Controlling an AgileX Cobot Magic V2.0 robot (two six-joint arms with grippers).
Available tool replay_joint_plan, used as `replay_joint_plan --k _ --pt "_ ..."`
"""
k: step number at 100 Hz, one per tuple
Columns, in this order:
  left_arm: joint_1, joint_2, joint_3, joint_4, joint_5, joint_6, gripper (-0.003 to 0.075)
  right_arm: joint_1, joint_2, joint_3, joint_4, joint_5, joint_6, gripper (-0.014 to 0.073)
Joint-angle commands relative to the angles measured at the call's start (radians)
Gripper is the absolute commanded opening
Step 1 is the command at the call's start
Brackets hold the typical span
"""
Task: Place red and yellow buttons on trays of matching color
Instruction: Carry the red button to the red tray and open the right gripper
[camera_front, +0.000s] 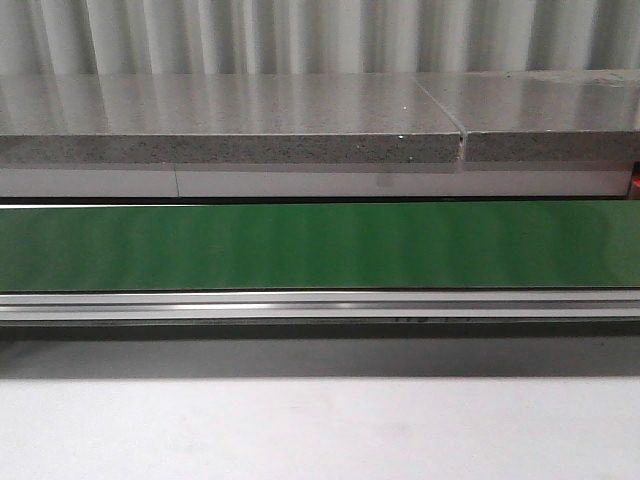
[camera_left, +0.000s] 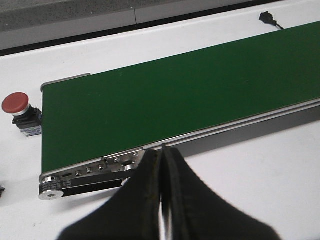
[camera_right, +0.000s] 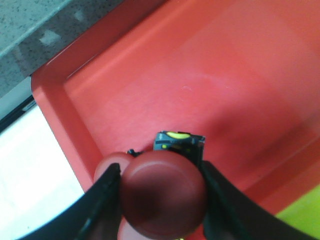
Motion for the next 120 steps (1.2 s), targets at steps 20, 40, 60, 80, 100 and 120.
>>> replay_joint_plan --k 20,40,60,80,100,120 --pt "-0.009 0.006 -0.029 -0.016 -0.064 -0.001 -0.002 -0.008 0.053 -0.097 0.053 -0.061 -0.002 0.011" --pt "-0.009 0.006 -0.029 -0.016 -0.064 -0.001 -0.002 -0.008 0.093 -0.098 0.054 -0.069 -0.002 0.011" --pt "-0.009 0.006 -0.029 -0.016 -0.064 -0.001 -0.002 -0.009 0.131 -0.099 0.054 -0.067 -0.002 0.0113" --pt "-0.009 0.006 -0.029 -0.016 -0.064 -0.001 -0.002 -0.009 0.132 -0.099 0.055 -0.075 -0.002 0.0314" --pt "-0.009 0.006 -0.029 -0.016 -0.064 -0.001 -0.002 -0.009 0.129 -0.099 0.055 -0.076 -0.002 0.0425" --pt "-0.009 0.006 -0.029 -0.016 -0.064 -0.001 -0.002 -0.009 0.095 -0.099 0.054 -0.072 -0.002 0.0425"
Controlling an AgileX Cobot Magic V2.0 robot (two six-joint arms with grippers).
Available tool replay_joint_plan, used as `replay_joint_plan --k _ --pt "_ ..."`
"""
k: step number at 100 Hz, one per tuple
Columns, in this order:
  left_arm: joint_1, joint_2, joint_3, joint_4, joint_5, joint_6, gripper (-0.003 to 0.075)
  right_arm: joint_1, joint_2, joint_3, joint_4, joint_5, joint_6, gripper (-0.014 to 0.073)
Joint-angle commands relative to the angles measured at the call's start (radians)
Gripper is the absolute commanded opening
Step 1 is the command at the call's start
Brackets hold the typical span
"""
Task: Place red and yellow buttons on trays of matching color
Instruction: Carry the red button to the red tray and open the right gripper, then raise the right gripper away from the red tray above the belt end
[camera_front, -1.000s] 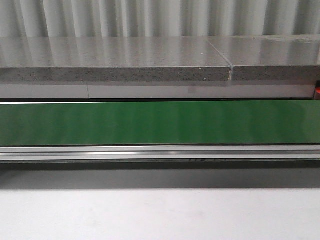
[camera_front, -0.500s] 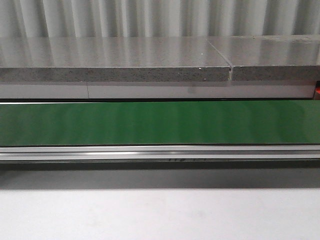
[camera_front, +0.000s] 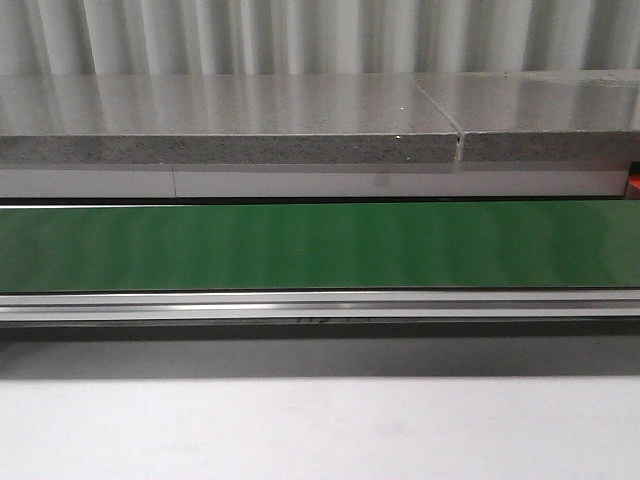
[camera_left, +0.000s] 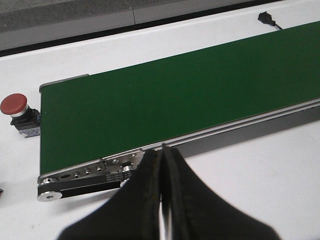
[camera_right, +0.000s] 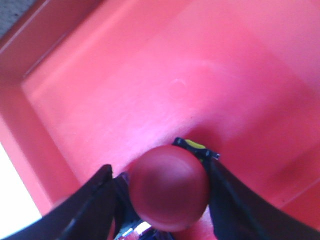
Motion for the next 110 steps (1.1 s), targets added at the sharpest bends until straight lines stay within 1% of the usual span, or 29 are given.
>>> replay_joint_plan --k 1,26,38,43,55,60,65,74,81,88,110 --pt "-0.009 0.006 -0.029 -0.016 -0.064 -0.001 -0.002 -0.009 -0.088 -0.033 0.011 -0.041 -0.002 0.0425" --pt "-0.009 0.006 -0.029 -0.016 -0.064 -0.001 -0.002 -0.009 -0.168 -0.031 -0.022 0.007 -0.003 0.0425" --pt "-0.009 0.006 -0.029 -0.016 -0.064 -0.001 -0.002 -0.006 -0.222 -0.028 -0.083 0.062 -0.016 0.0409" --pt "-0.009 0.006 -0.029 -0.016 -0.064 -0.001 -0.002 0.002 -0.248 -0.026 -0.109 0.09 -0.035 0.0372" --pt "-0.009 0.006 -0.029 -0.016 -0.064 -0.001 -0.002 0.045 -0.31 -0.006 -0.161 0.152 -0.095 0.0213" --pt "-0.009 0.006 -0.029 -0.016 -0.064 -0.001 -0.002 0.076 -0.336 0.011 -0.187 0.156 -0.095 0.0132" --pt "-0.009 0.006 -0.029 -0.016 -0.064 -0.001 -0.002 0.107 -0.362 0.031 -0.214 0.156 -0.095 0.0069" --pt "-0.009 0.006 -0.029 -0.016 -0.064 -0.001 -0.002 0.168 -0.412 0.067 -0.246 0.156 -0.095 -0.002" --pt "-0.009 0.006 -0.029 -0.016 -0.064 -0.001 -0.002 0.216 -0.449 0.096 -0.263 0.157 -0.095 -0.0062" --pt "-0.009 0.006 -0.029 -0.016 -0.064 -0.001 -0.002 0.262 -0.484 0.124 -0.266 0.161 -0.095 -0.0078" --pt "-0.009 0.006 -0.029 -0.016 -0.064 -0.001 -0.002 0.41 -0.574 0.214 -0.269 0.167 -0.095 -0.0079"
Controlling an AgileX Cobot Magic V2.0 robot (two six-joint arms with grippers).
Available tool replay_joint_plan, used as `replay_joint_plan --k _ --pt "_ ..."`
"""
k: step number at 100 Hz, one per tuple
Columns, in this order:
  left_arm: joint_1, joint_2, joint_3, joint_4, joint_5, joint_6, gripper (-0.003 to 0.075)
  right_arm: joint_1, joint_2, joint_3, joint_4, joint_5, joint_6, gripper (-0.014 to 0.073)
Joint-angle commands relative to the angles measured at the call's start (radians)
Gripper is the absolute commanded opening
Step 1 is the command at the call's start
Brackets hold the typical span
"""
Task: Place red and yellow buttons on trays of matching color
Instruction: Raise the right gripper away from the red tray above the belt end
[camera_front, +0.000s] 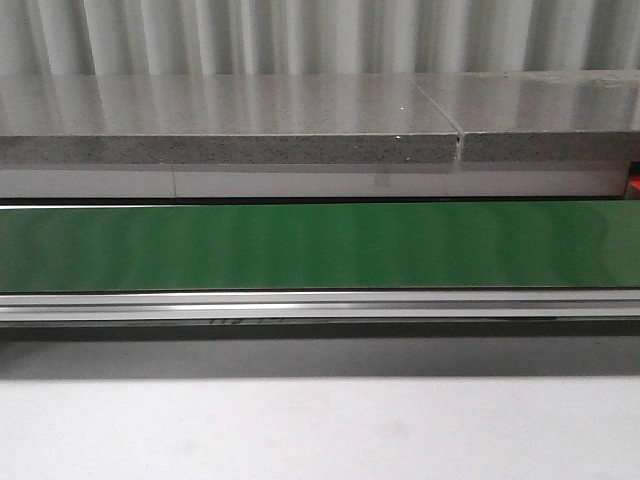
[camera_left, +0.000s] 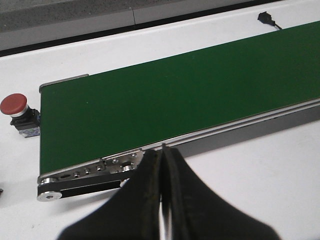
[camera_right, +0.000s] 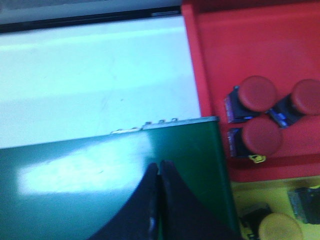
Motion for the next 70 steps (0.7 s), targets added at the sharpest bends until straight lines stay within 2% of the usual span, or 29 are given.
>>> replay_joint_plan --k 1,40,70 --pt "-0.009 0.006 -0.029 -0.016 -0.064 -0.001 -0.002 0.049 -0.074 0.012 -0.008 -0.035 -0.011 -0.0079" --pt "-0.009 0.006 -0.029 -0.016 -0.064 -0.001 -0.002 0.27 -0.274 0.188 0.009 -0.061 -0.011 -0.0079" --pt "-0.009 0.006 -0.029 -0.016 -0.064 -0.001 -0.002 0.343 -0.484 0.331 0.009 -0.117 -0.011 -0.0079"
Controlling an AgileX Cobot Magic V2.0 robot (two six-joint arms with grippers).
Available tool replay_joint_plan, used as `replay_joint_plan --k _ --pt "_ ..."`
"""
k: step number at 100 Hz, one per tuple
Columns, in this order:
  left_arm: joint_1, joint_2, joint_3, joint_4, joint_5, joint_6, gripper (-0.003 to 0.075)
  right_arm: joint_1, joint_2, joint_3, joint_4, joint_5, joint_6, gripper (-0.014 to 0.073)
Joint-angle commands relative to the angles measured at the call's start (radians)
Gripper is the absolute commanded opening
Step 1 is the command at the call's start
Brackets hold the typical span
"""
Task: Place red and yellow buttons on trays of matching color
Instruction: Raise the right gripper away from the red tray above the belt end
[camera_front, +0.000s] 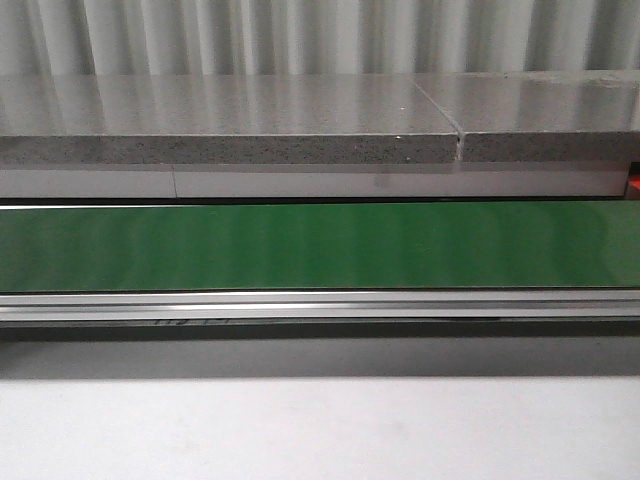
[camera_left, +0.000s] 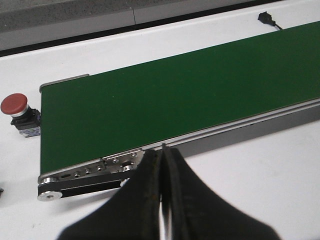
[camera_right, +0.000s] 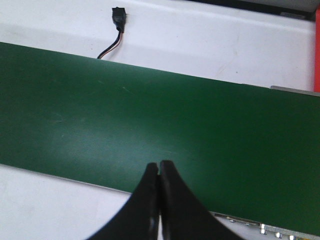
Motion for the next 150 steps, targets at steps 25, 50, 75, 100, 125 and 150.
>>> replay_joint_plan --k 25,50,75,100,125,150 --pt "-0.009 0.006 -0.029 -0.016 -0.064 -0.001 -0.002 0.012 -0.288 0.136 0.003 -0.117 -0.011 -0.0079" --pt "-0.009 0.006 -0.029 -0.016 -0.066 -0.001 -0.002 0.012 -0.496 0.247 0.003 -0.108 -0.011 -0.0079" --pt "-0.009 0.008 -0.029 -0.016 -0.101 -0.001 -0.002 0.012 -0.639 0.309 0.003 -0.104 -0.011 -0.0079" --pt "-0.009 0.035 -0.031 0.041 -0.146 -0.095 -0.002 0.012 -0.648 0.312 0.003 -0.057 -0.011 -0.0079" --pt "-0.009 0.185 -0.132 0.125 -0.137 -0.23 -0.002 0.012 -0.648 0.312 0.003 -0.008 -0.011 -0.0079" --pt "0.045 0.395 -0.308 0.164 -0.059 -0.316 -0.002 0.012 -0.648 0.312 0.003 -0.008 -0.011 -0.0079"
